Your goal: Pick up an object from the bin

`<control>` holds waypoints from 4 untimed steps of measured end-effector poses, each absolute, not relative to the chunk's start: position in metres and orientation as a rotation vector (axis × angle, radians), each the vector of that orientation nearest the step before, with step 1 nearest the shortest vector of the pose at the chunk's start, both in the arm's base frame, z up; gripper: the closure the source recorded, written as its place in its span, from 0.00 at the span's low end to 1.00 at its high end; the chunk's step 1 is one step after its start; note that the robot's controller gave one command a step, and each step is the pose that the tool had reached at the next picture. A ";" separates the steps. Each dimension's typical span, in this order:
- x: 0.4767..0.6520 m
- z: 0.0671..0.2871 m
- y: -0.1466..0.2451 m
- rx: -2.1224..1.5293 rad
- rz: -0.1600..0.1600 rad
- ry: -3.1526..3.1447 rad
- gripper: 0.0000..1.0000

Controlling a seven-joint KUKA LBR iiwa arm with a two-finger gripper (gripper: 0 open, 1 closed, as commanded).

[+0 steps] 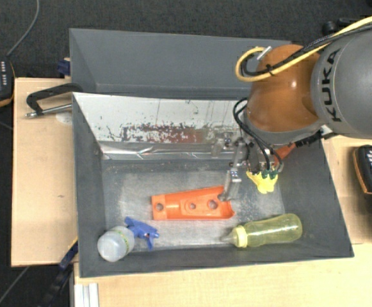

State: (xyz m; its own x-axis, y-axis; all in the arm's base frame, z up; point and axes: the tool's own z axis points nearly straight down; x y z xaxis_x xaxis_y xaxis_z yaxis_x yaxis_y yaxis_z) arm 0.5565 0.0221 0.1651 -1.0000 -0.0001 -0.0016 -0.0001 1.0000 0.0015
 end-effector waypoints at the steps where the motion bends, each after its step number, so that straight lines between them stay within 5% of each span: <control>1: 0.551 0.125 0.038 -0.005 0.002 3.135 0.00; 2: 0.555 0.073 0.066 0.097 0.005 3.139 0.00; 3: 0.540 0.068 0.073 0.130 0.005 3.135 0.00; 4: 0.542 0.071 0.078 0.152 0.008 3.133 1.00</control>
Offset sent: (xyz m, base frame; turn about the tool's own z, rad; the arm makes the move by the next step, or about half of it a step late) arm -0.0016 0.0446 -0.0951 0.0624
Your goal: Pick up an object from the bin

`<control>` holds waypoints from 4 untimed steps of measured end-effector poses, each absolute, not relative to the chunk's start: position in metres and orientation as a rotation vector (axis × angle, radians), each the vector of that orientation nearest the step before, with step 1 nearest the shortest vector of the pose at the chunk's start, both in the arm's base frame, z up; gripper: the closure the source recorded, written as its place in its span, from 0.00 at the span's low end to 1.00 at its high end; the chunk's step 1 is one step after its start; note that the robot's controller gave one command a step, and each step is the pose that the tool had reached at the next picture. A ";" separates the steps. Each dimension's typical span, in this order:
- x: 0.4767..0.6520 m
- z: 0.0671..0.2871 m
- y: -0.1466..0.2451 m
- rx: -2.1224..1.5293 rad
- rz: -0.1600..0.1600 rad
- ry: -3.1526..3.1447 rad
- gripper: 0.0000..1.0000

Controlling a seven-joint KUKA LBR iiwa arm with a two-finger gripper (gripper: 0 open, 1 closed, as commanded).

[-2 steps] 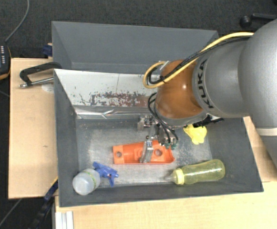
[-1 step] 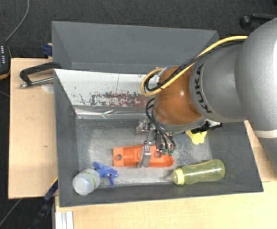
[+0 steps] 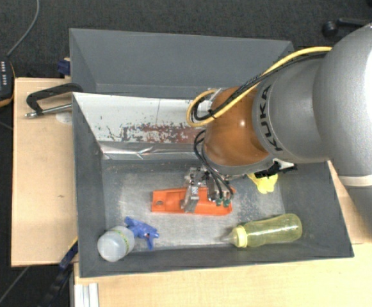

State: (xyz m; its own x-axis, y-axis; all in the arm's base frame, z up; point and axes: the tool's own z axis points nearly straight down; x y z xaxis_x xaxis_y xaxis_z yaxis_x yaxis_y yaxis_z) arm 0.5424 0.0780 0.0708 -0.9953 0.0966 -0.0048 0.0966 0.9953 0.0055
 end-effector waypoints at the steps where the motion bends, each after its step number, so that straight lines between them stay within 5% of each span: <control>1: 0.543 0.071 0.078 0.152 0.009 3.132 1.00; 2: 0.544 0.198 0.087 0.144 0.012 3.128 1.00; 3: 0.544 0.198 0.087 0.144 0.011 3.128 1.00; 4: 0.549 0.239 0.084 0.109 0.010 3.134 1.00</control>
Offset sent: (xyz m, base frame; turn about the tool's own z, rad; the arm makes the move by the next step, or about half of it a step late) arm 0.0003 0.0080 0.1259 -0.0031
